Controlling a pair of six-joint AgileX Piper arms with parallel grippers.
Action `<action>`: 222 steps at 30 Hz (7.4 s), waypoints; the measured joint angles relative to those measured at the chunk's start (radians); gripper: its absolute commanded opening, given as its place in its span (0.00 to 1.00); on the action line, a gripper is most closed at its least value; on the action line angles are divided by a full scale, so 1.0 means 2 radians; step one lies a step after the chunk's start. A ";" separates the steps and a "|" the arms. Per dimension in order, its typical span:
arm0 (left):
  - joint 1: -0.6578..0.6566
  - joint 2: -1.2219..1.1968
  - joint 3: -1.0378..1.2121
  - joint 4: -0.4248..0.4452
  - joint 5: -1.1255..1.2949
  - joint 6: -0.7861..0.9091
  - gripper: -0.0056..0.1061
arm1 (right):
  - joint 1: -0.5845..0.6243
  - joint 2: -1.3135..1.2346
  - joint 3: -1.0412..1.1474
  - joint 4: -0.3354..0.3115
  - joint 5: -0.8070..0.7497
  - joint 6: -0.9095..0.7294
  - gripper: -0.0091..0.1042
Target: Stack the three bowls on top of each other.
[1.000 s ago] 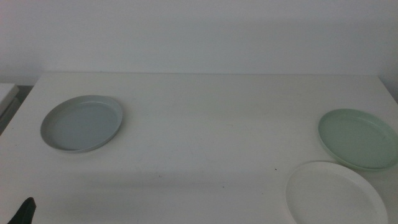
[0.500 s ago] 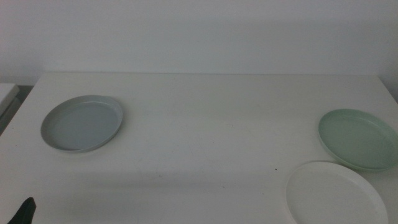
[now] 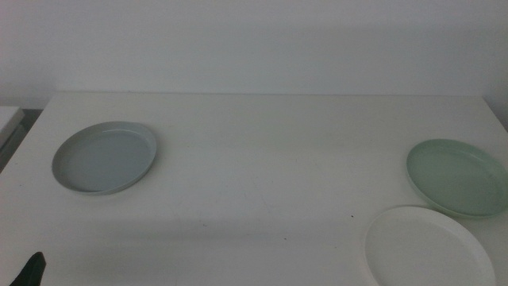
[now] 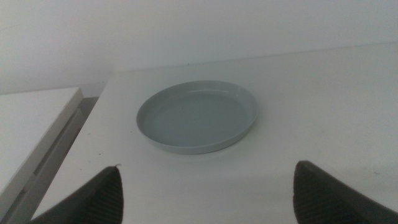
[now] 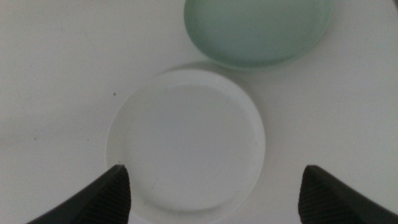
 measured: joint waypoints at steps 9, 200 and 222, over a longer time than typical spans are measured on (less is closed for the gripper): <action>0.000 0.000 0.000 0.000 0.000 0.000 0.89 | 0.000 0.007 0.000 0.006 0.019 0.005 0.90; 0.000 0.000 0.000 0.000 0.000 0.000 0.89 | -0.192 0.736 -0.427 0.089 -0.019 -0.192 0.76; 0.000 0.000 0.000 0.000 0.000 0.000 0.89 | -0.071 0.598 -0.434 0.134 -0.003 -0.161 0.06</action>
